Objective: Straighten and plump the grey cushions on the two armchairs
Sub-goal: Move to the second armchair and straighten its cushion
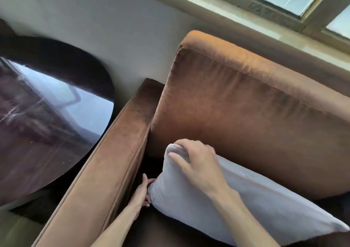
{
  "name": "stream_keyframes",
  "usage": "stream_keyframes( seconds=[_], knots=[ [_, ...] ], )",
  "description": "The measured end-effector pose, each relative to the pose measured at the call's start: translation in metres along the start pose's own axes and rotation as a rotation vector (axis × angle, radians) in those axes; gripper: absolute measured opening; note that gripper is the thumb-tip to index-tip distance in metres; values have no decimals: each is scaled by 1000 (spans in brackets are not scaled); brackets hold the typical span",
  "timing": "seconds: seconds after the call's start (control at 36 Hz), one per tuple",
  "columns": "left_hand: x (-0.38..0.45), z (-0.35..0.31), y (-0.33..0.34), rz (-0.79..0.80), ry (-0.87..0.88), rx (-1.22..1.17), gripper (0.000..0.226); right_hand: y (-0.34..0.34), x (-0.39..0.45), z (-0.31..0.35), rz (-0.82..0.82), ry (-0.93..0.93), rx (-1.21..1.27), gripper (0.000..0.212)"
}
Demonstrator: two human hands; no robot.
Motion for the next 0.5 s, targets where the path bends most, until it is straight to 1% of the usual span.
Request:
stream_keyframes(
  seconds=[0.03, 0.11, 0.14, 0.19, 0.28, 0.39, 0.5],
  knots=[
    [4, 4, 0, 11, 10, -8, 56, 3, 1, 1, -17, -8, -20, 13],
    [13, 14, 1, 15, 30, -34, 66, 6, 0, -3, -73, 7, 4, 25],
    [15, 16, 1, 3, 29, -31, 71, 5, -1, -5, -90, 11, 49, 24],
    [17, 20, 0, -22, 24, 20, 79, -1, -2, -8, -144, 8, 157, 15],
    [16, 25, 0, -44, 24, 139, 81, -11, -6, -9, -217, 2, 309, 26],
    [18, 28, -2, -36, 10, 192, 100, -19, -10, -10, -219, -10, 373, 24],
    [14, 26, -9, -3, -51, 190, 99, -15, -10, -12, -121, 4, 336, 15]
  ],
)
Point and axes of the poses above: each hand's wrist, its own x-axis towards the middle knuckle, its own y-axis out of the palm, z = x × y, the point moved 6 cm from there along x, towards the middle knuckle, and after that the axes turned 14 degrees about z, right-handed, at the moved point
